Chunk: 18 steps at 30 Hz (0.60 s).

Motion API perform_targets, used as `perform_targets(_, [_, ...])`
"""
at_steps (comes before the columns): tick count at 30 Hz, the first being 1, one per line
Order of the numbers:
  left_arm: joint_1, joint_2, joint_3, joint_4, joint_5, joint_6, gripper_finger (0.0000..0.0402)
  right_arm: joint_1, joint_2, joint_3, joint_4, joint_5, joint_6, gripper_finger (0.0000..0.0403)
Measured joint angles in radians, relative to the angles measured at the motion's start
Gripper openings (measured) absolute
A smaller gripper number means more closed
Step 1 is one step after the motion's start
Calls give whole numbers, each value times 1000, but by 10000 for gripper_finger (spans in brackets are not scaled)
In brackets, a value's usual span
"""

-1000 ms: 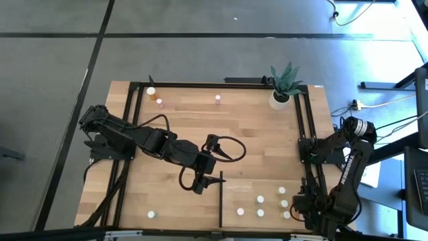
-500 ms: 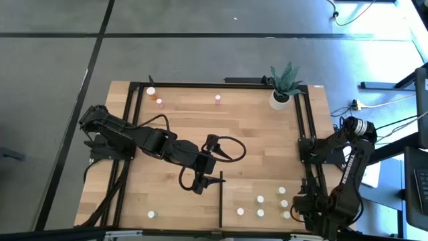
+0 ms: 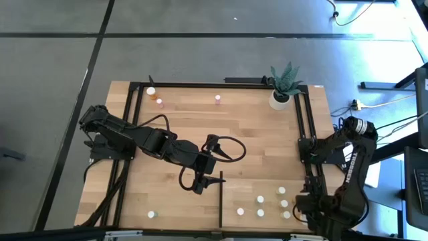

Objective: Pick and place medicine bottles onto shelf by color
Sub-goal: Put the green pill bottle on the shelf aligned with the other green pill bottle

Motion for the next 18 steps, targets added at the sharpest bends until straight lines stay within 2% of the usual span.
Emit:
perform_targets(7, [-7,-3,0,-20,-4,-10,335,0,0,110,-75,19,2,284])
perform_targets(13, [-63,-58,0,-130,-90,-87,335,-1,-1,215,-103,159,-39,284])
perform_targets(18, [-118,-100,2,-264,-132,-208,335,-17,-2,296,-131,337,-68,284])
